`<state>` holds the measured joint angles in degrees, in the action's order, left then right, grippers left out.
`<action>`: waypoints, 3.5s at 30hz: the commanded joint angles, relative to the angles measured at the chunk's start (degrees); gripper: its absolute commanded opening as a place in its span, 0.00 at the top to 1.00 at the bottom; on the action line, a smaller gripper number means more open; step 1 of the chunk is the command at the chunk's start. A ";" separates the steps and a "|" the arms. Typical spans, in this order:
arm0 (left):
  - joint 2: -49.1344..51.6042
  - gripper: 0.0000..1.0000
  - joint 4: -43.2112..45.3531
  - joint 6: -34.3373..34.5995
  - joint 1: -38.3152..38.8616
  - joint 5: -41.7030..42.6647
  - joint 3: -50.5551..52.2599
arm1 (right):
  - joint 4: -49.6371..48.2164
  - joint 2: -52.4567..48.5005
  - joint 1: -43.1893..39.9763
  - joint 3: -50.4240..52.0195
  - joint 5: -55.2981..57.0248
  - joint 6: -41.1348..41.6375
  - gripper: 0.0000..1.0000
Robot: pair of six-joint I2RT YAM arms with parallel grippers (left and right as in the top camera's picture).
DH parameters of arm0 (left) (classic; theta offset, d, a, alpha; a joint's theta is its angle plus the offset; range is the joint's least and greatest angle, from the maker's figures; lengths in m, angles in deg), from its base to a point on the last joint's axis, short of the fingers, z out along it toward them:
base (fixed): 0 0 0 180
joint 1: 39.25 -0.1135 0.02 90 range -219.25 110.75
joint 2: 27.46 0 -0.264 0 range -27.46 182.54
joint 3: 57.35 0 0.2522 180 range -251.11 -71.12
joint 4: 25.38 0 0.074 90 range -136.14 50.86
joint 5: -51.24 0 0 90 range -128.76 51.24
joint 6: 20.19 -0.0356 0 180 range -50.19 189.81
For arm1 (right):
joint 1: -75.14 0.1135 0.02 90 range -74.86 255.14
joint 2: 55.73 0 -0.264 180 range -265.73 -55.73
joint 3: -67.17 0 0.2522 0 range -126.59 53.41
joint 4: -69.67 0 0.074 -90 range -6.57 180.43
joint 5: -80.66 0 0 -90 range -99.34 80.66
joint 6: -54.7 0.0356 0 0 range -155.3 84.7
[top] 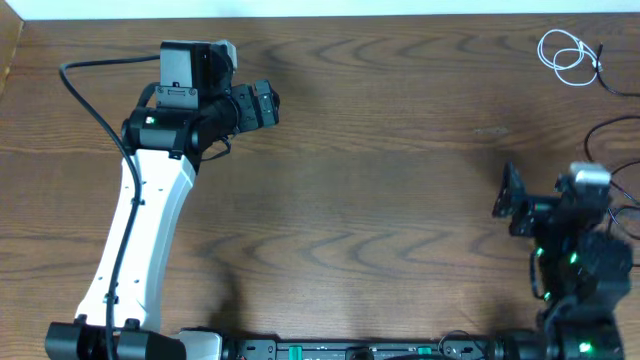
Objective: Untangle cables
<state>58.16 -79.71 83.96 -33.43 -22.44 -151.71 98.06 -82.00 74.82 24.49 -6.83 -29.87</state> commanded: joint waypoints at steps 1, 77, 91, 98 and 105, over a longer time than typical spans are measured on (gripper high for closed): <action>0.26 0.03 0.11 0.07 -0.02 -0.35 -0.26 | -5.29 7.74 -0.83 9.51 1.03 0.07 0.01; -78.12 0.03 49.44 -14.23 -7.54 -17.55 79.08 | -10.62 25.88 -0.76 28.61 0.98 3.54 0.01; -85.57 0.03 36.72 -15.21 -7.52 -19.80 80.37 | -10.62 25.88 -0.76 28.61 0.98 3.54 0.01; -85.29 0.03 36.72 -15.21 -7.52 -19.80 80.37 | -10.62 25.88 -0.76 28.61 0.98 3.54 0.01; -85.29 0.03 36.72 -15.21 -7.52 -19.80 80.37 | -10.62 25.88 -0.76 28.61 0.98 3.54 0.01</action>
<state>-26.86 -40.44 69.71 -40.66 -40.43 -72.20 87.24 -56.42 74.23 52.99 -6.29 -26.75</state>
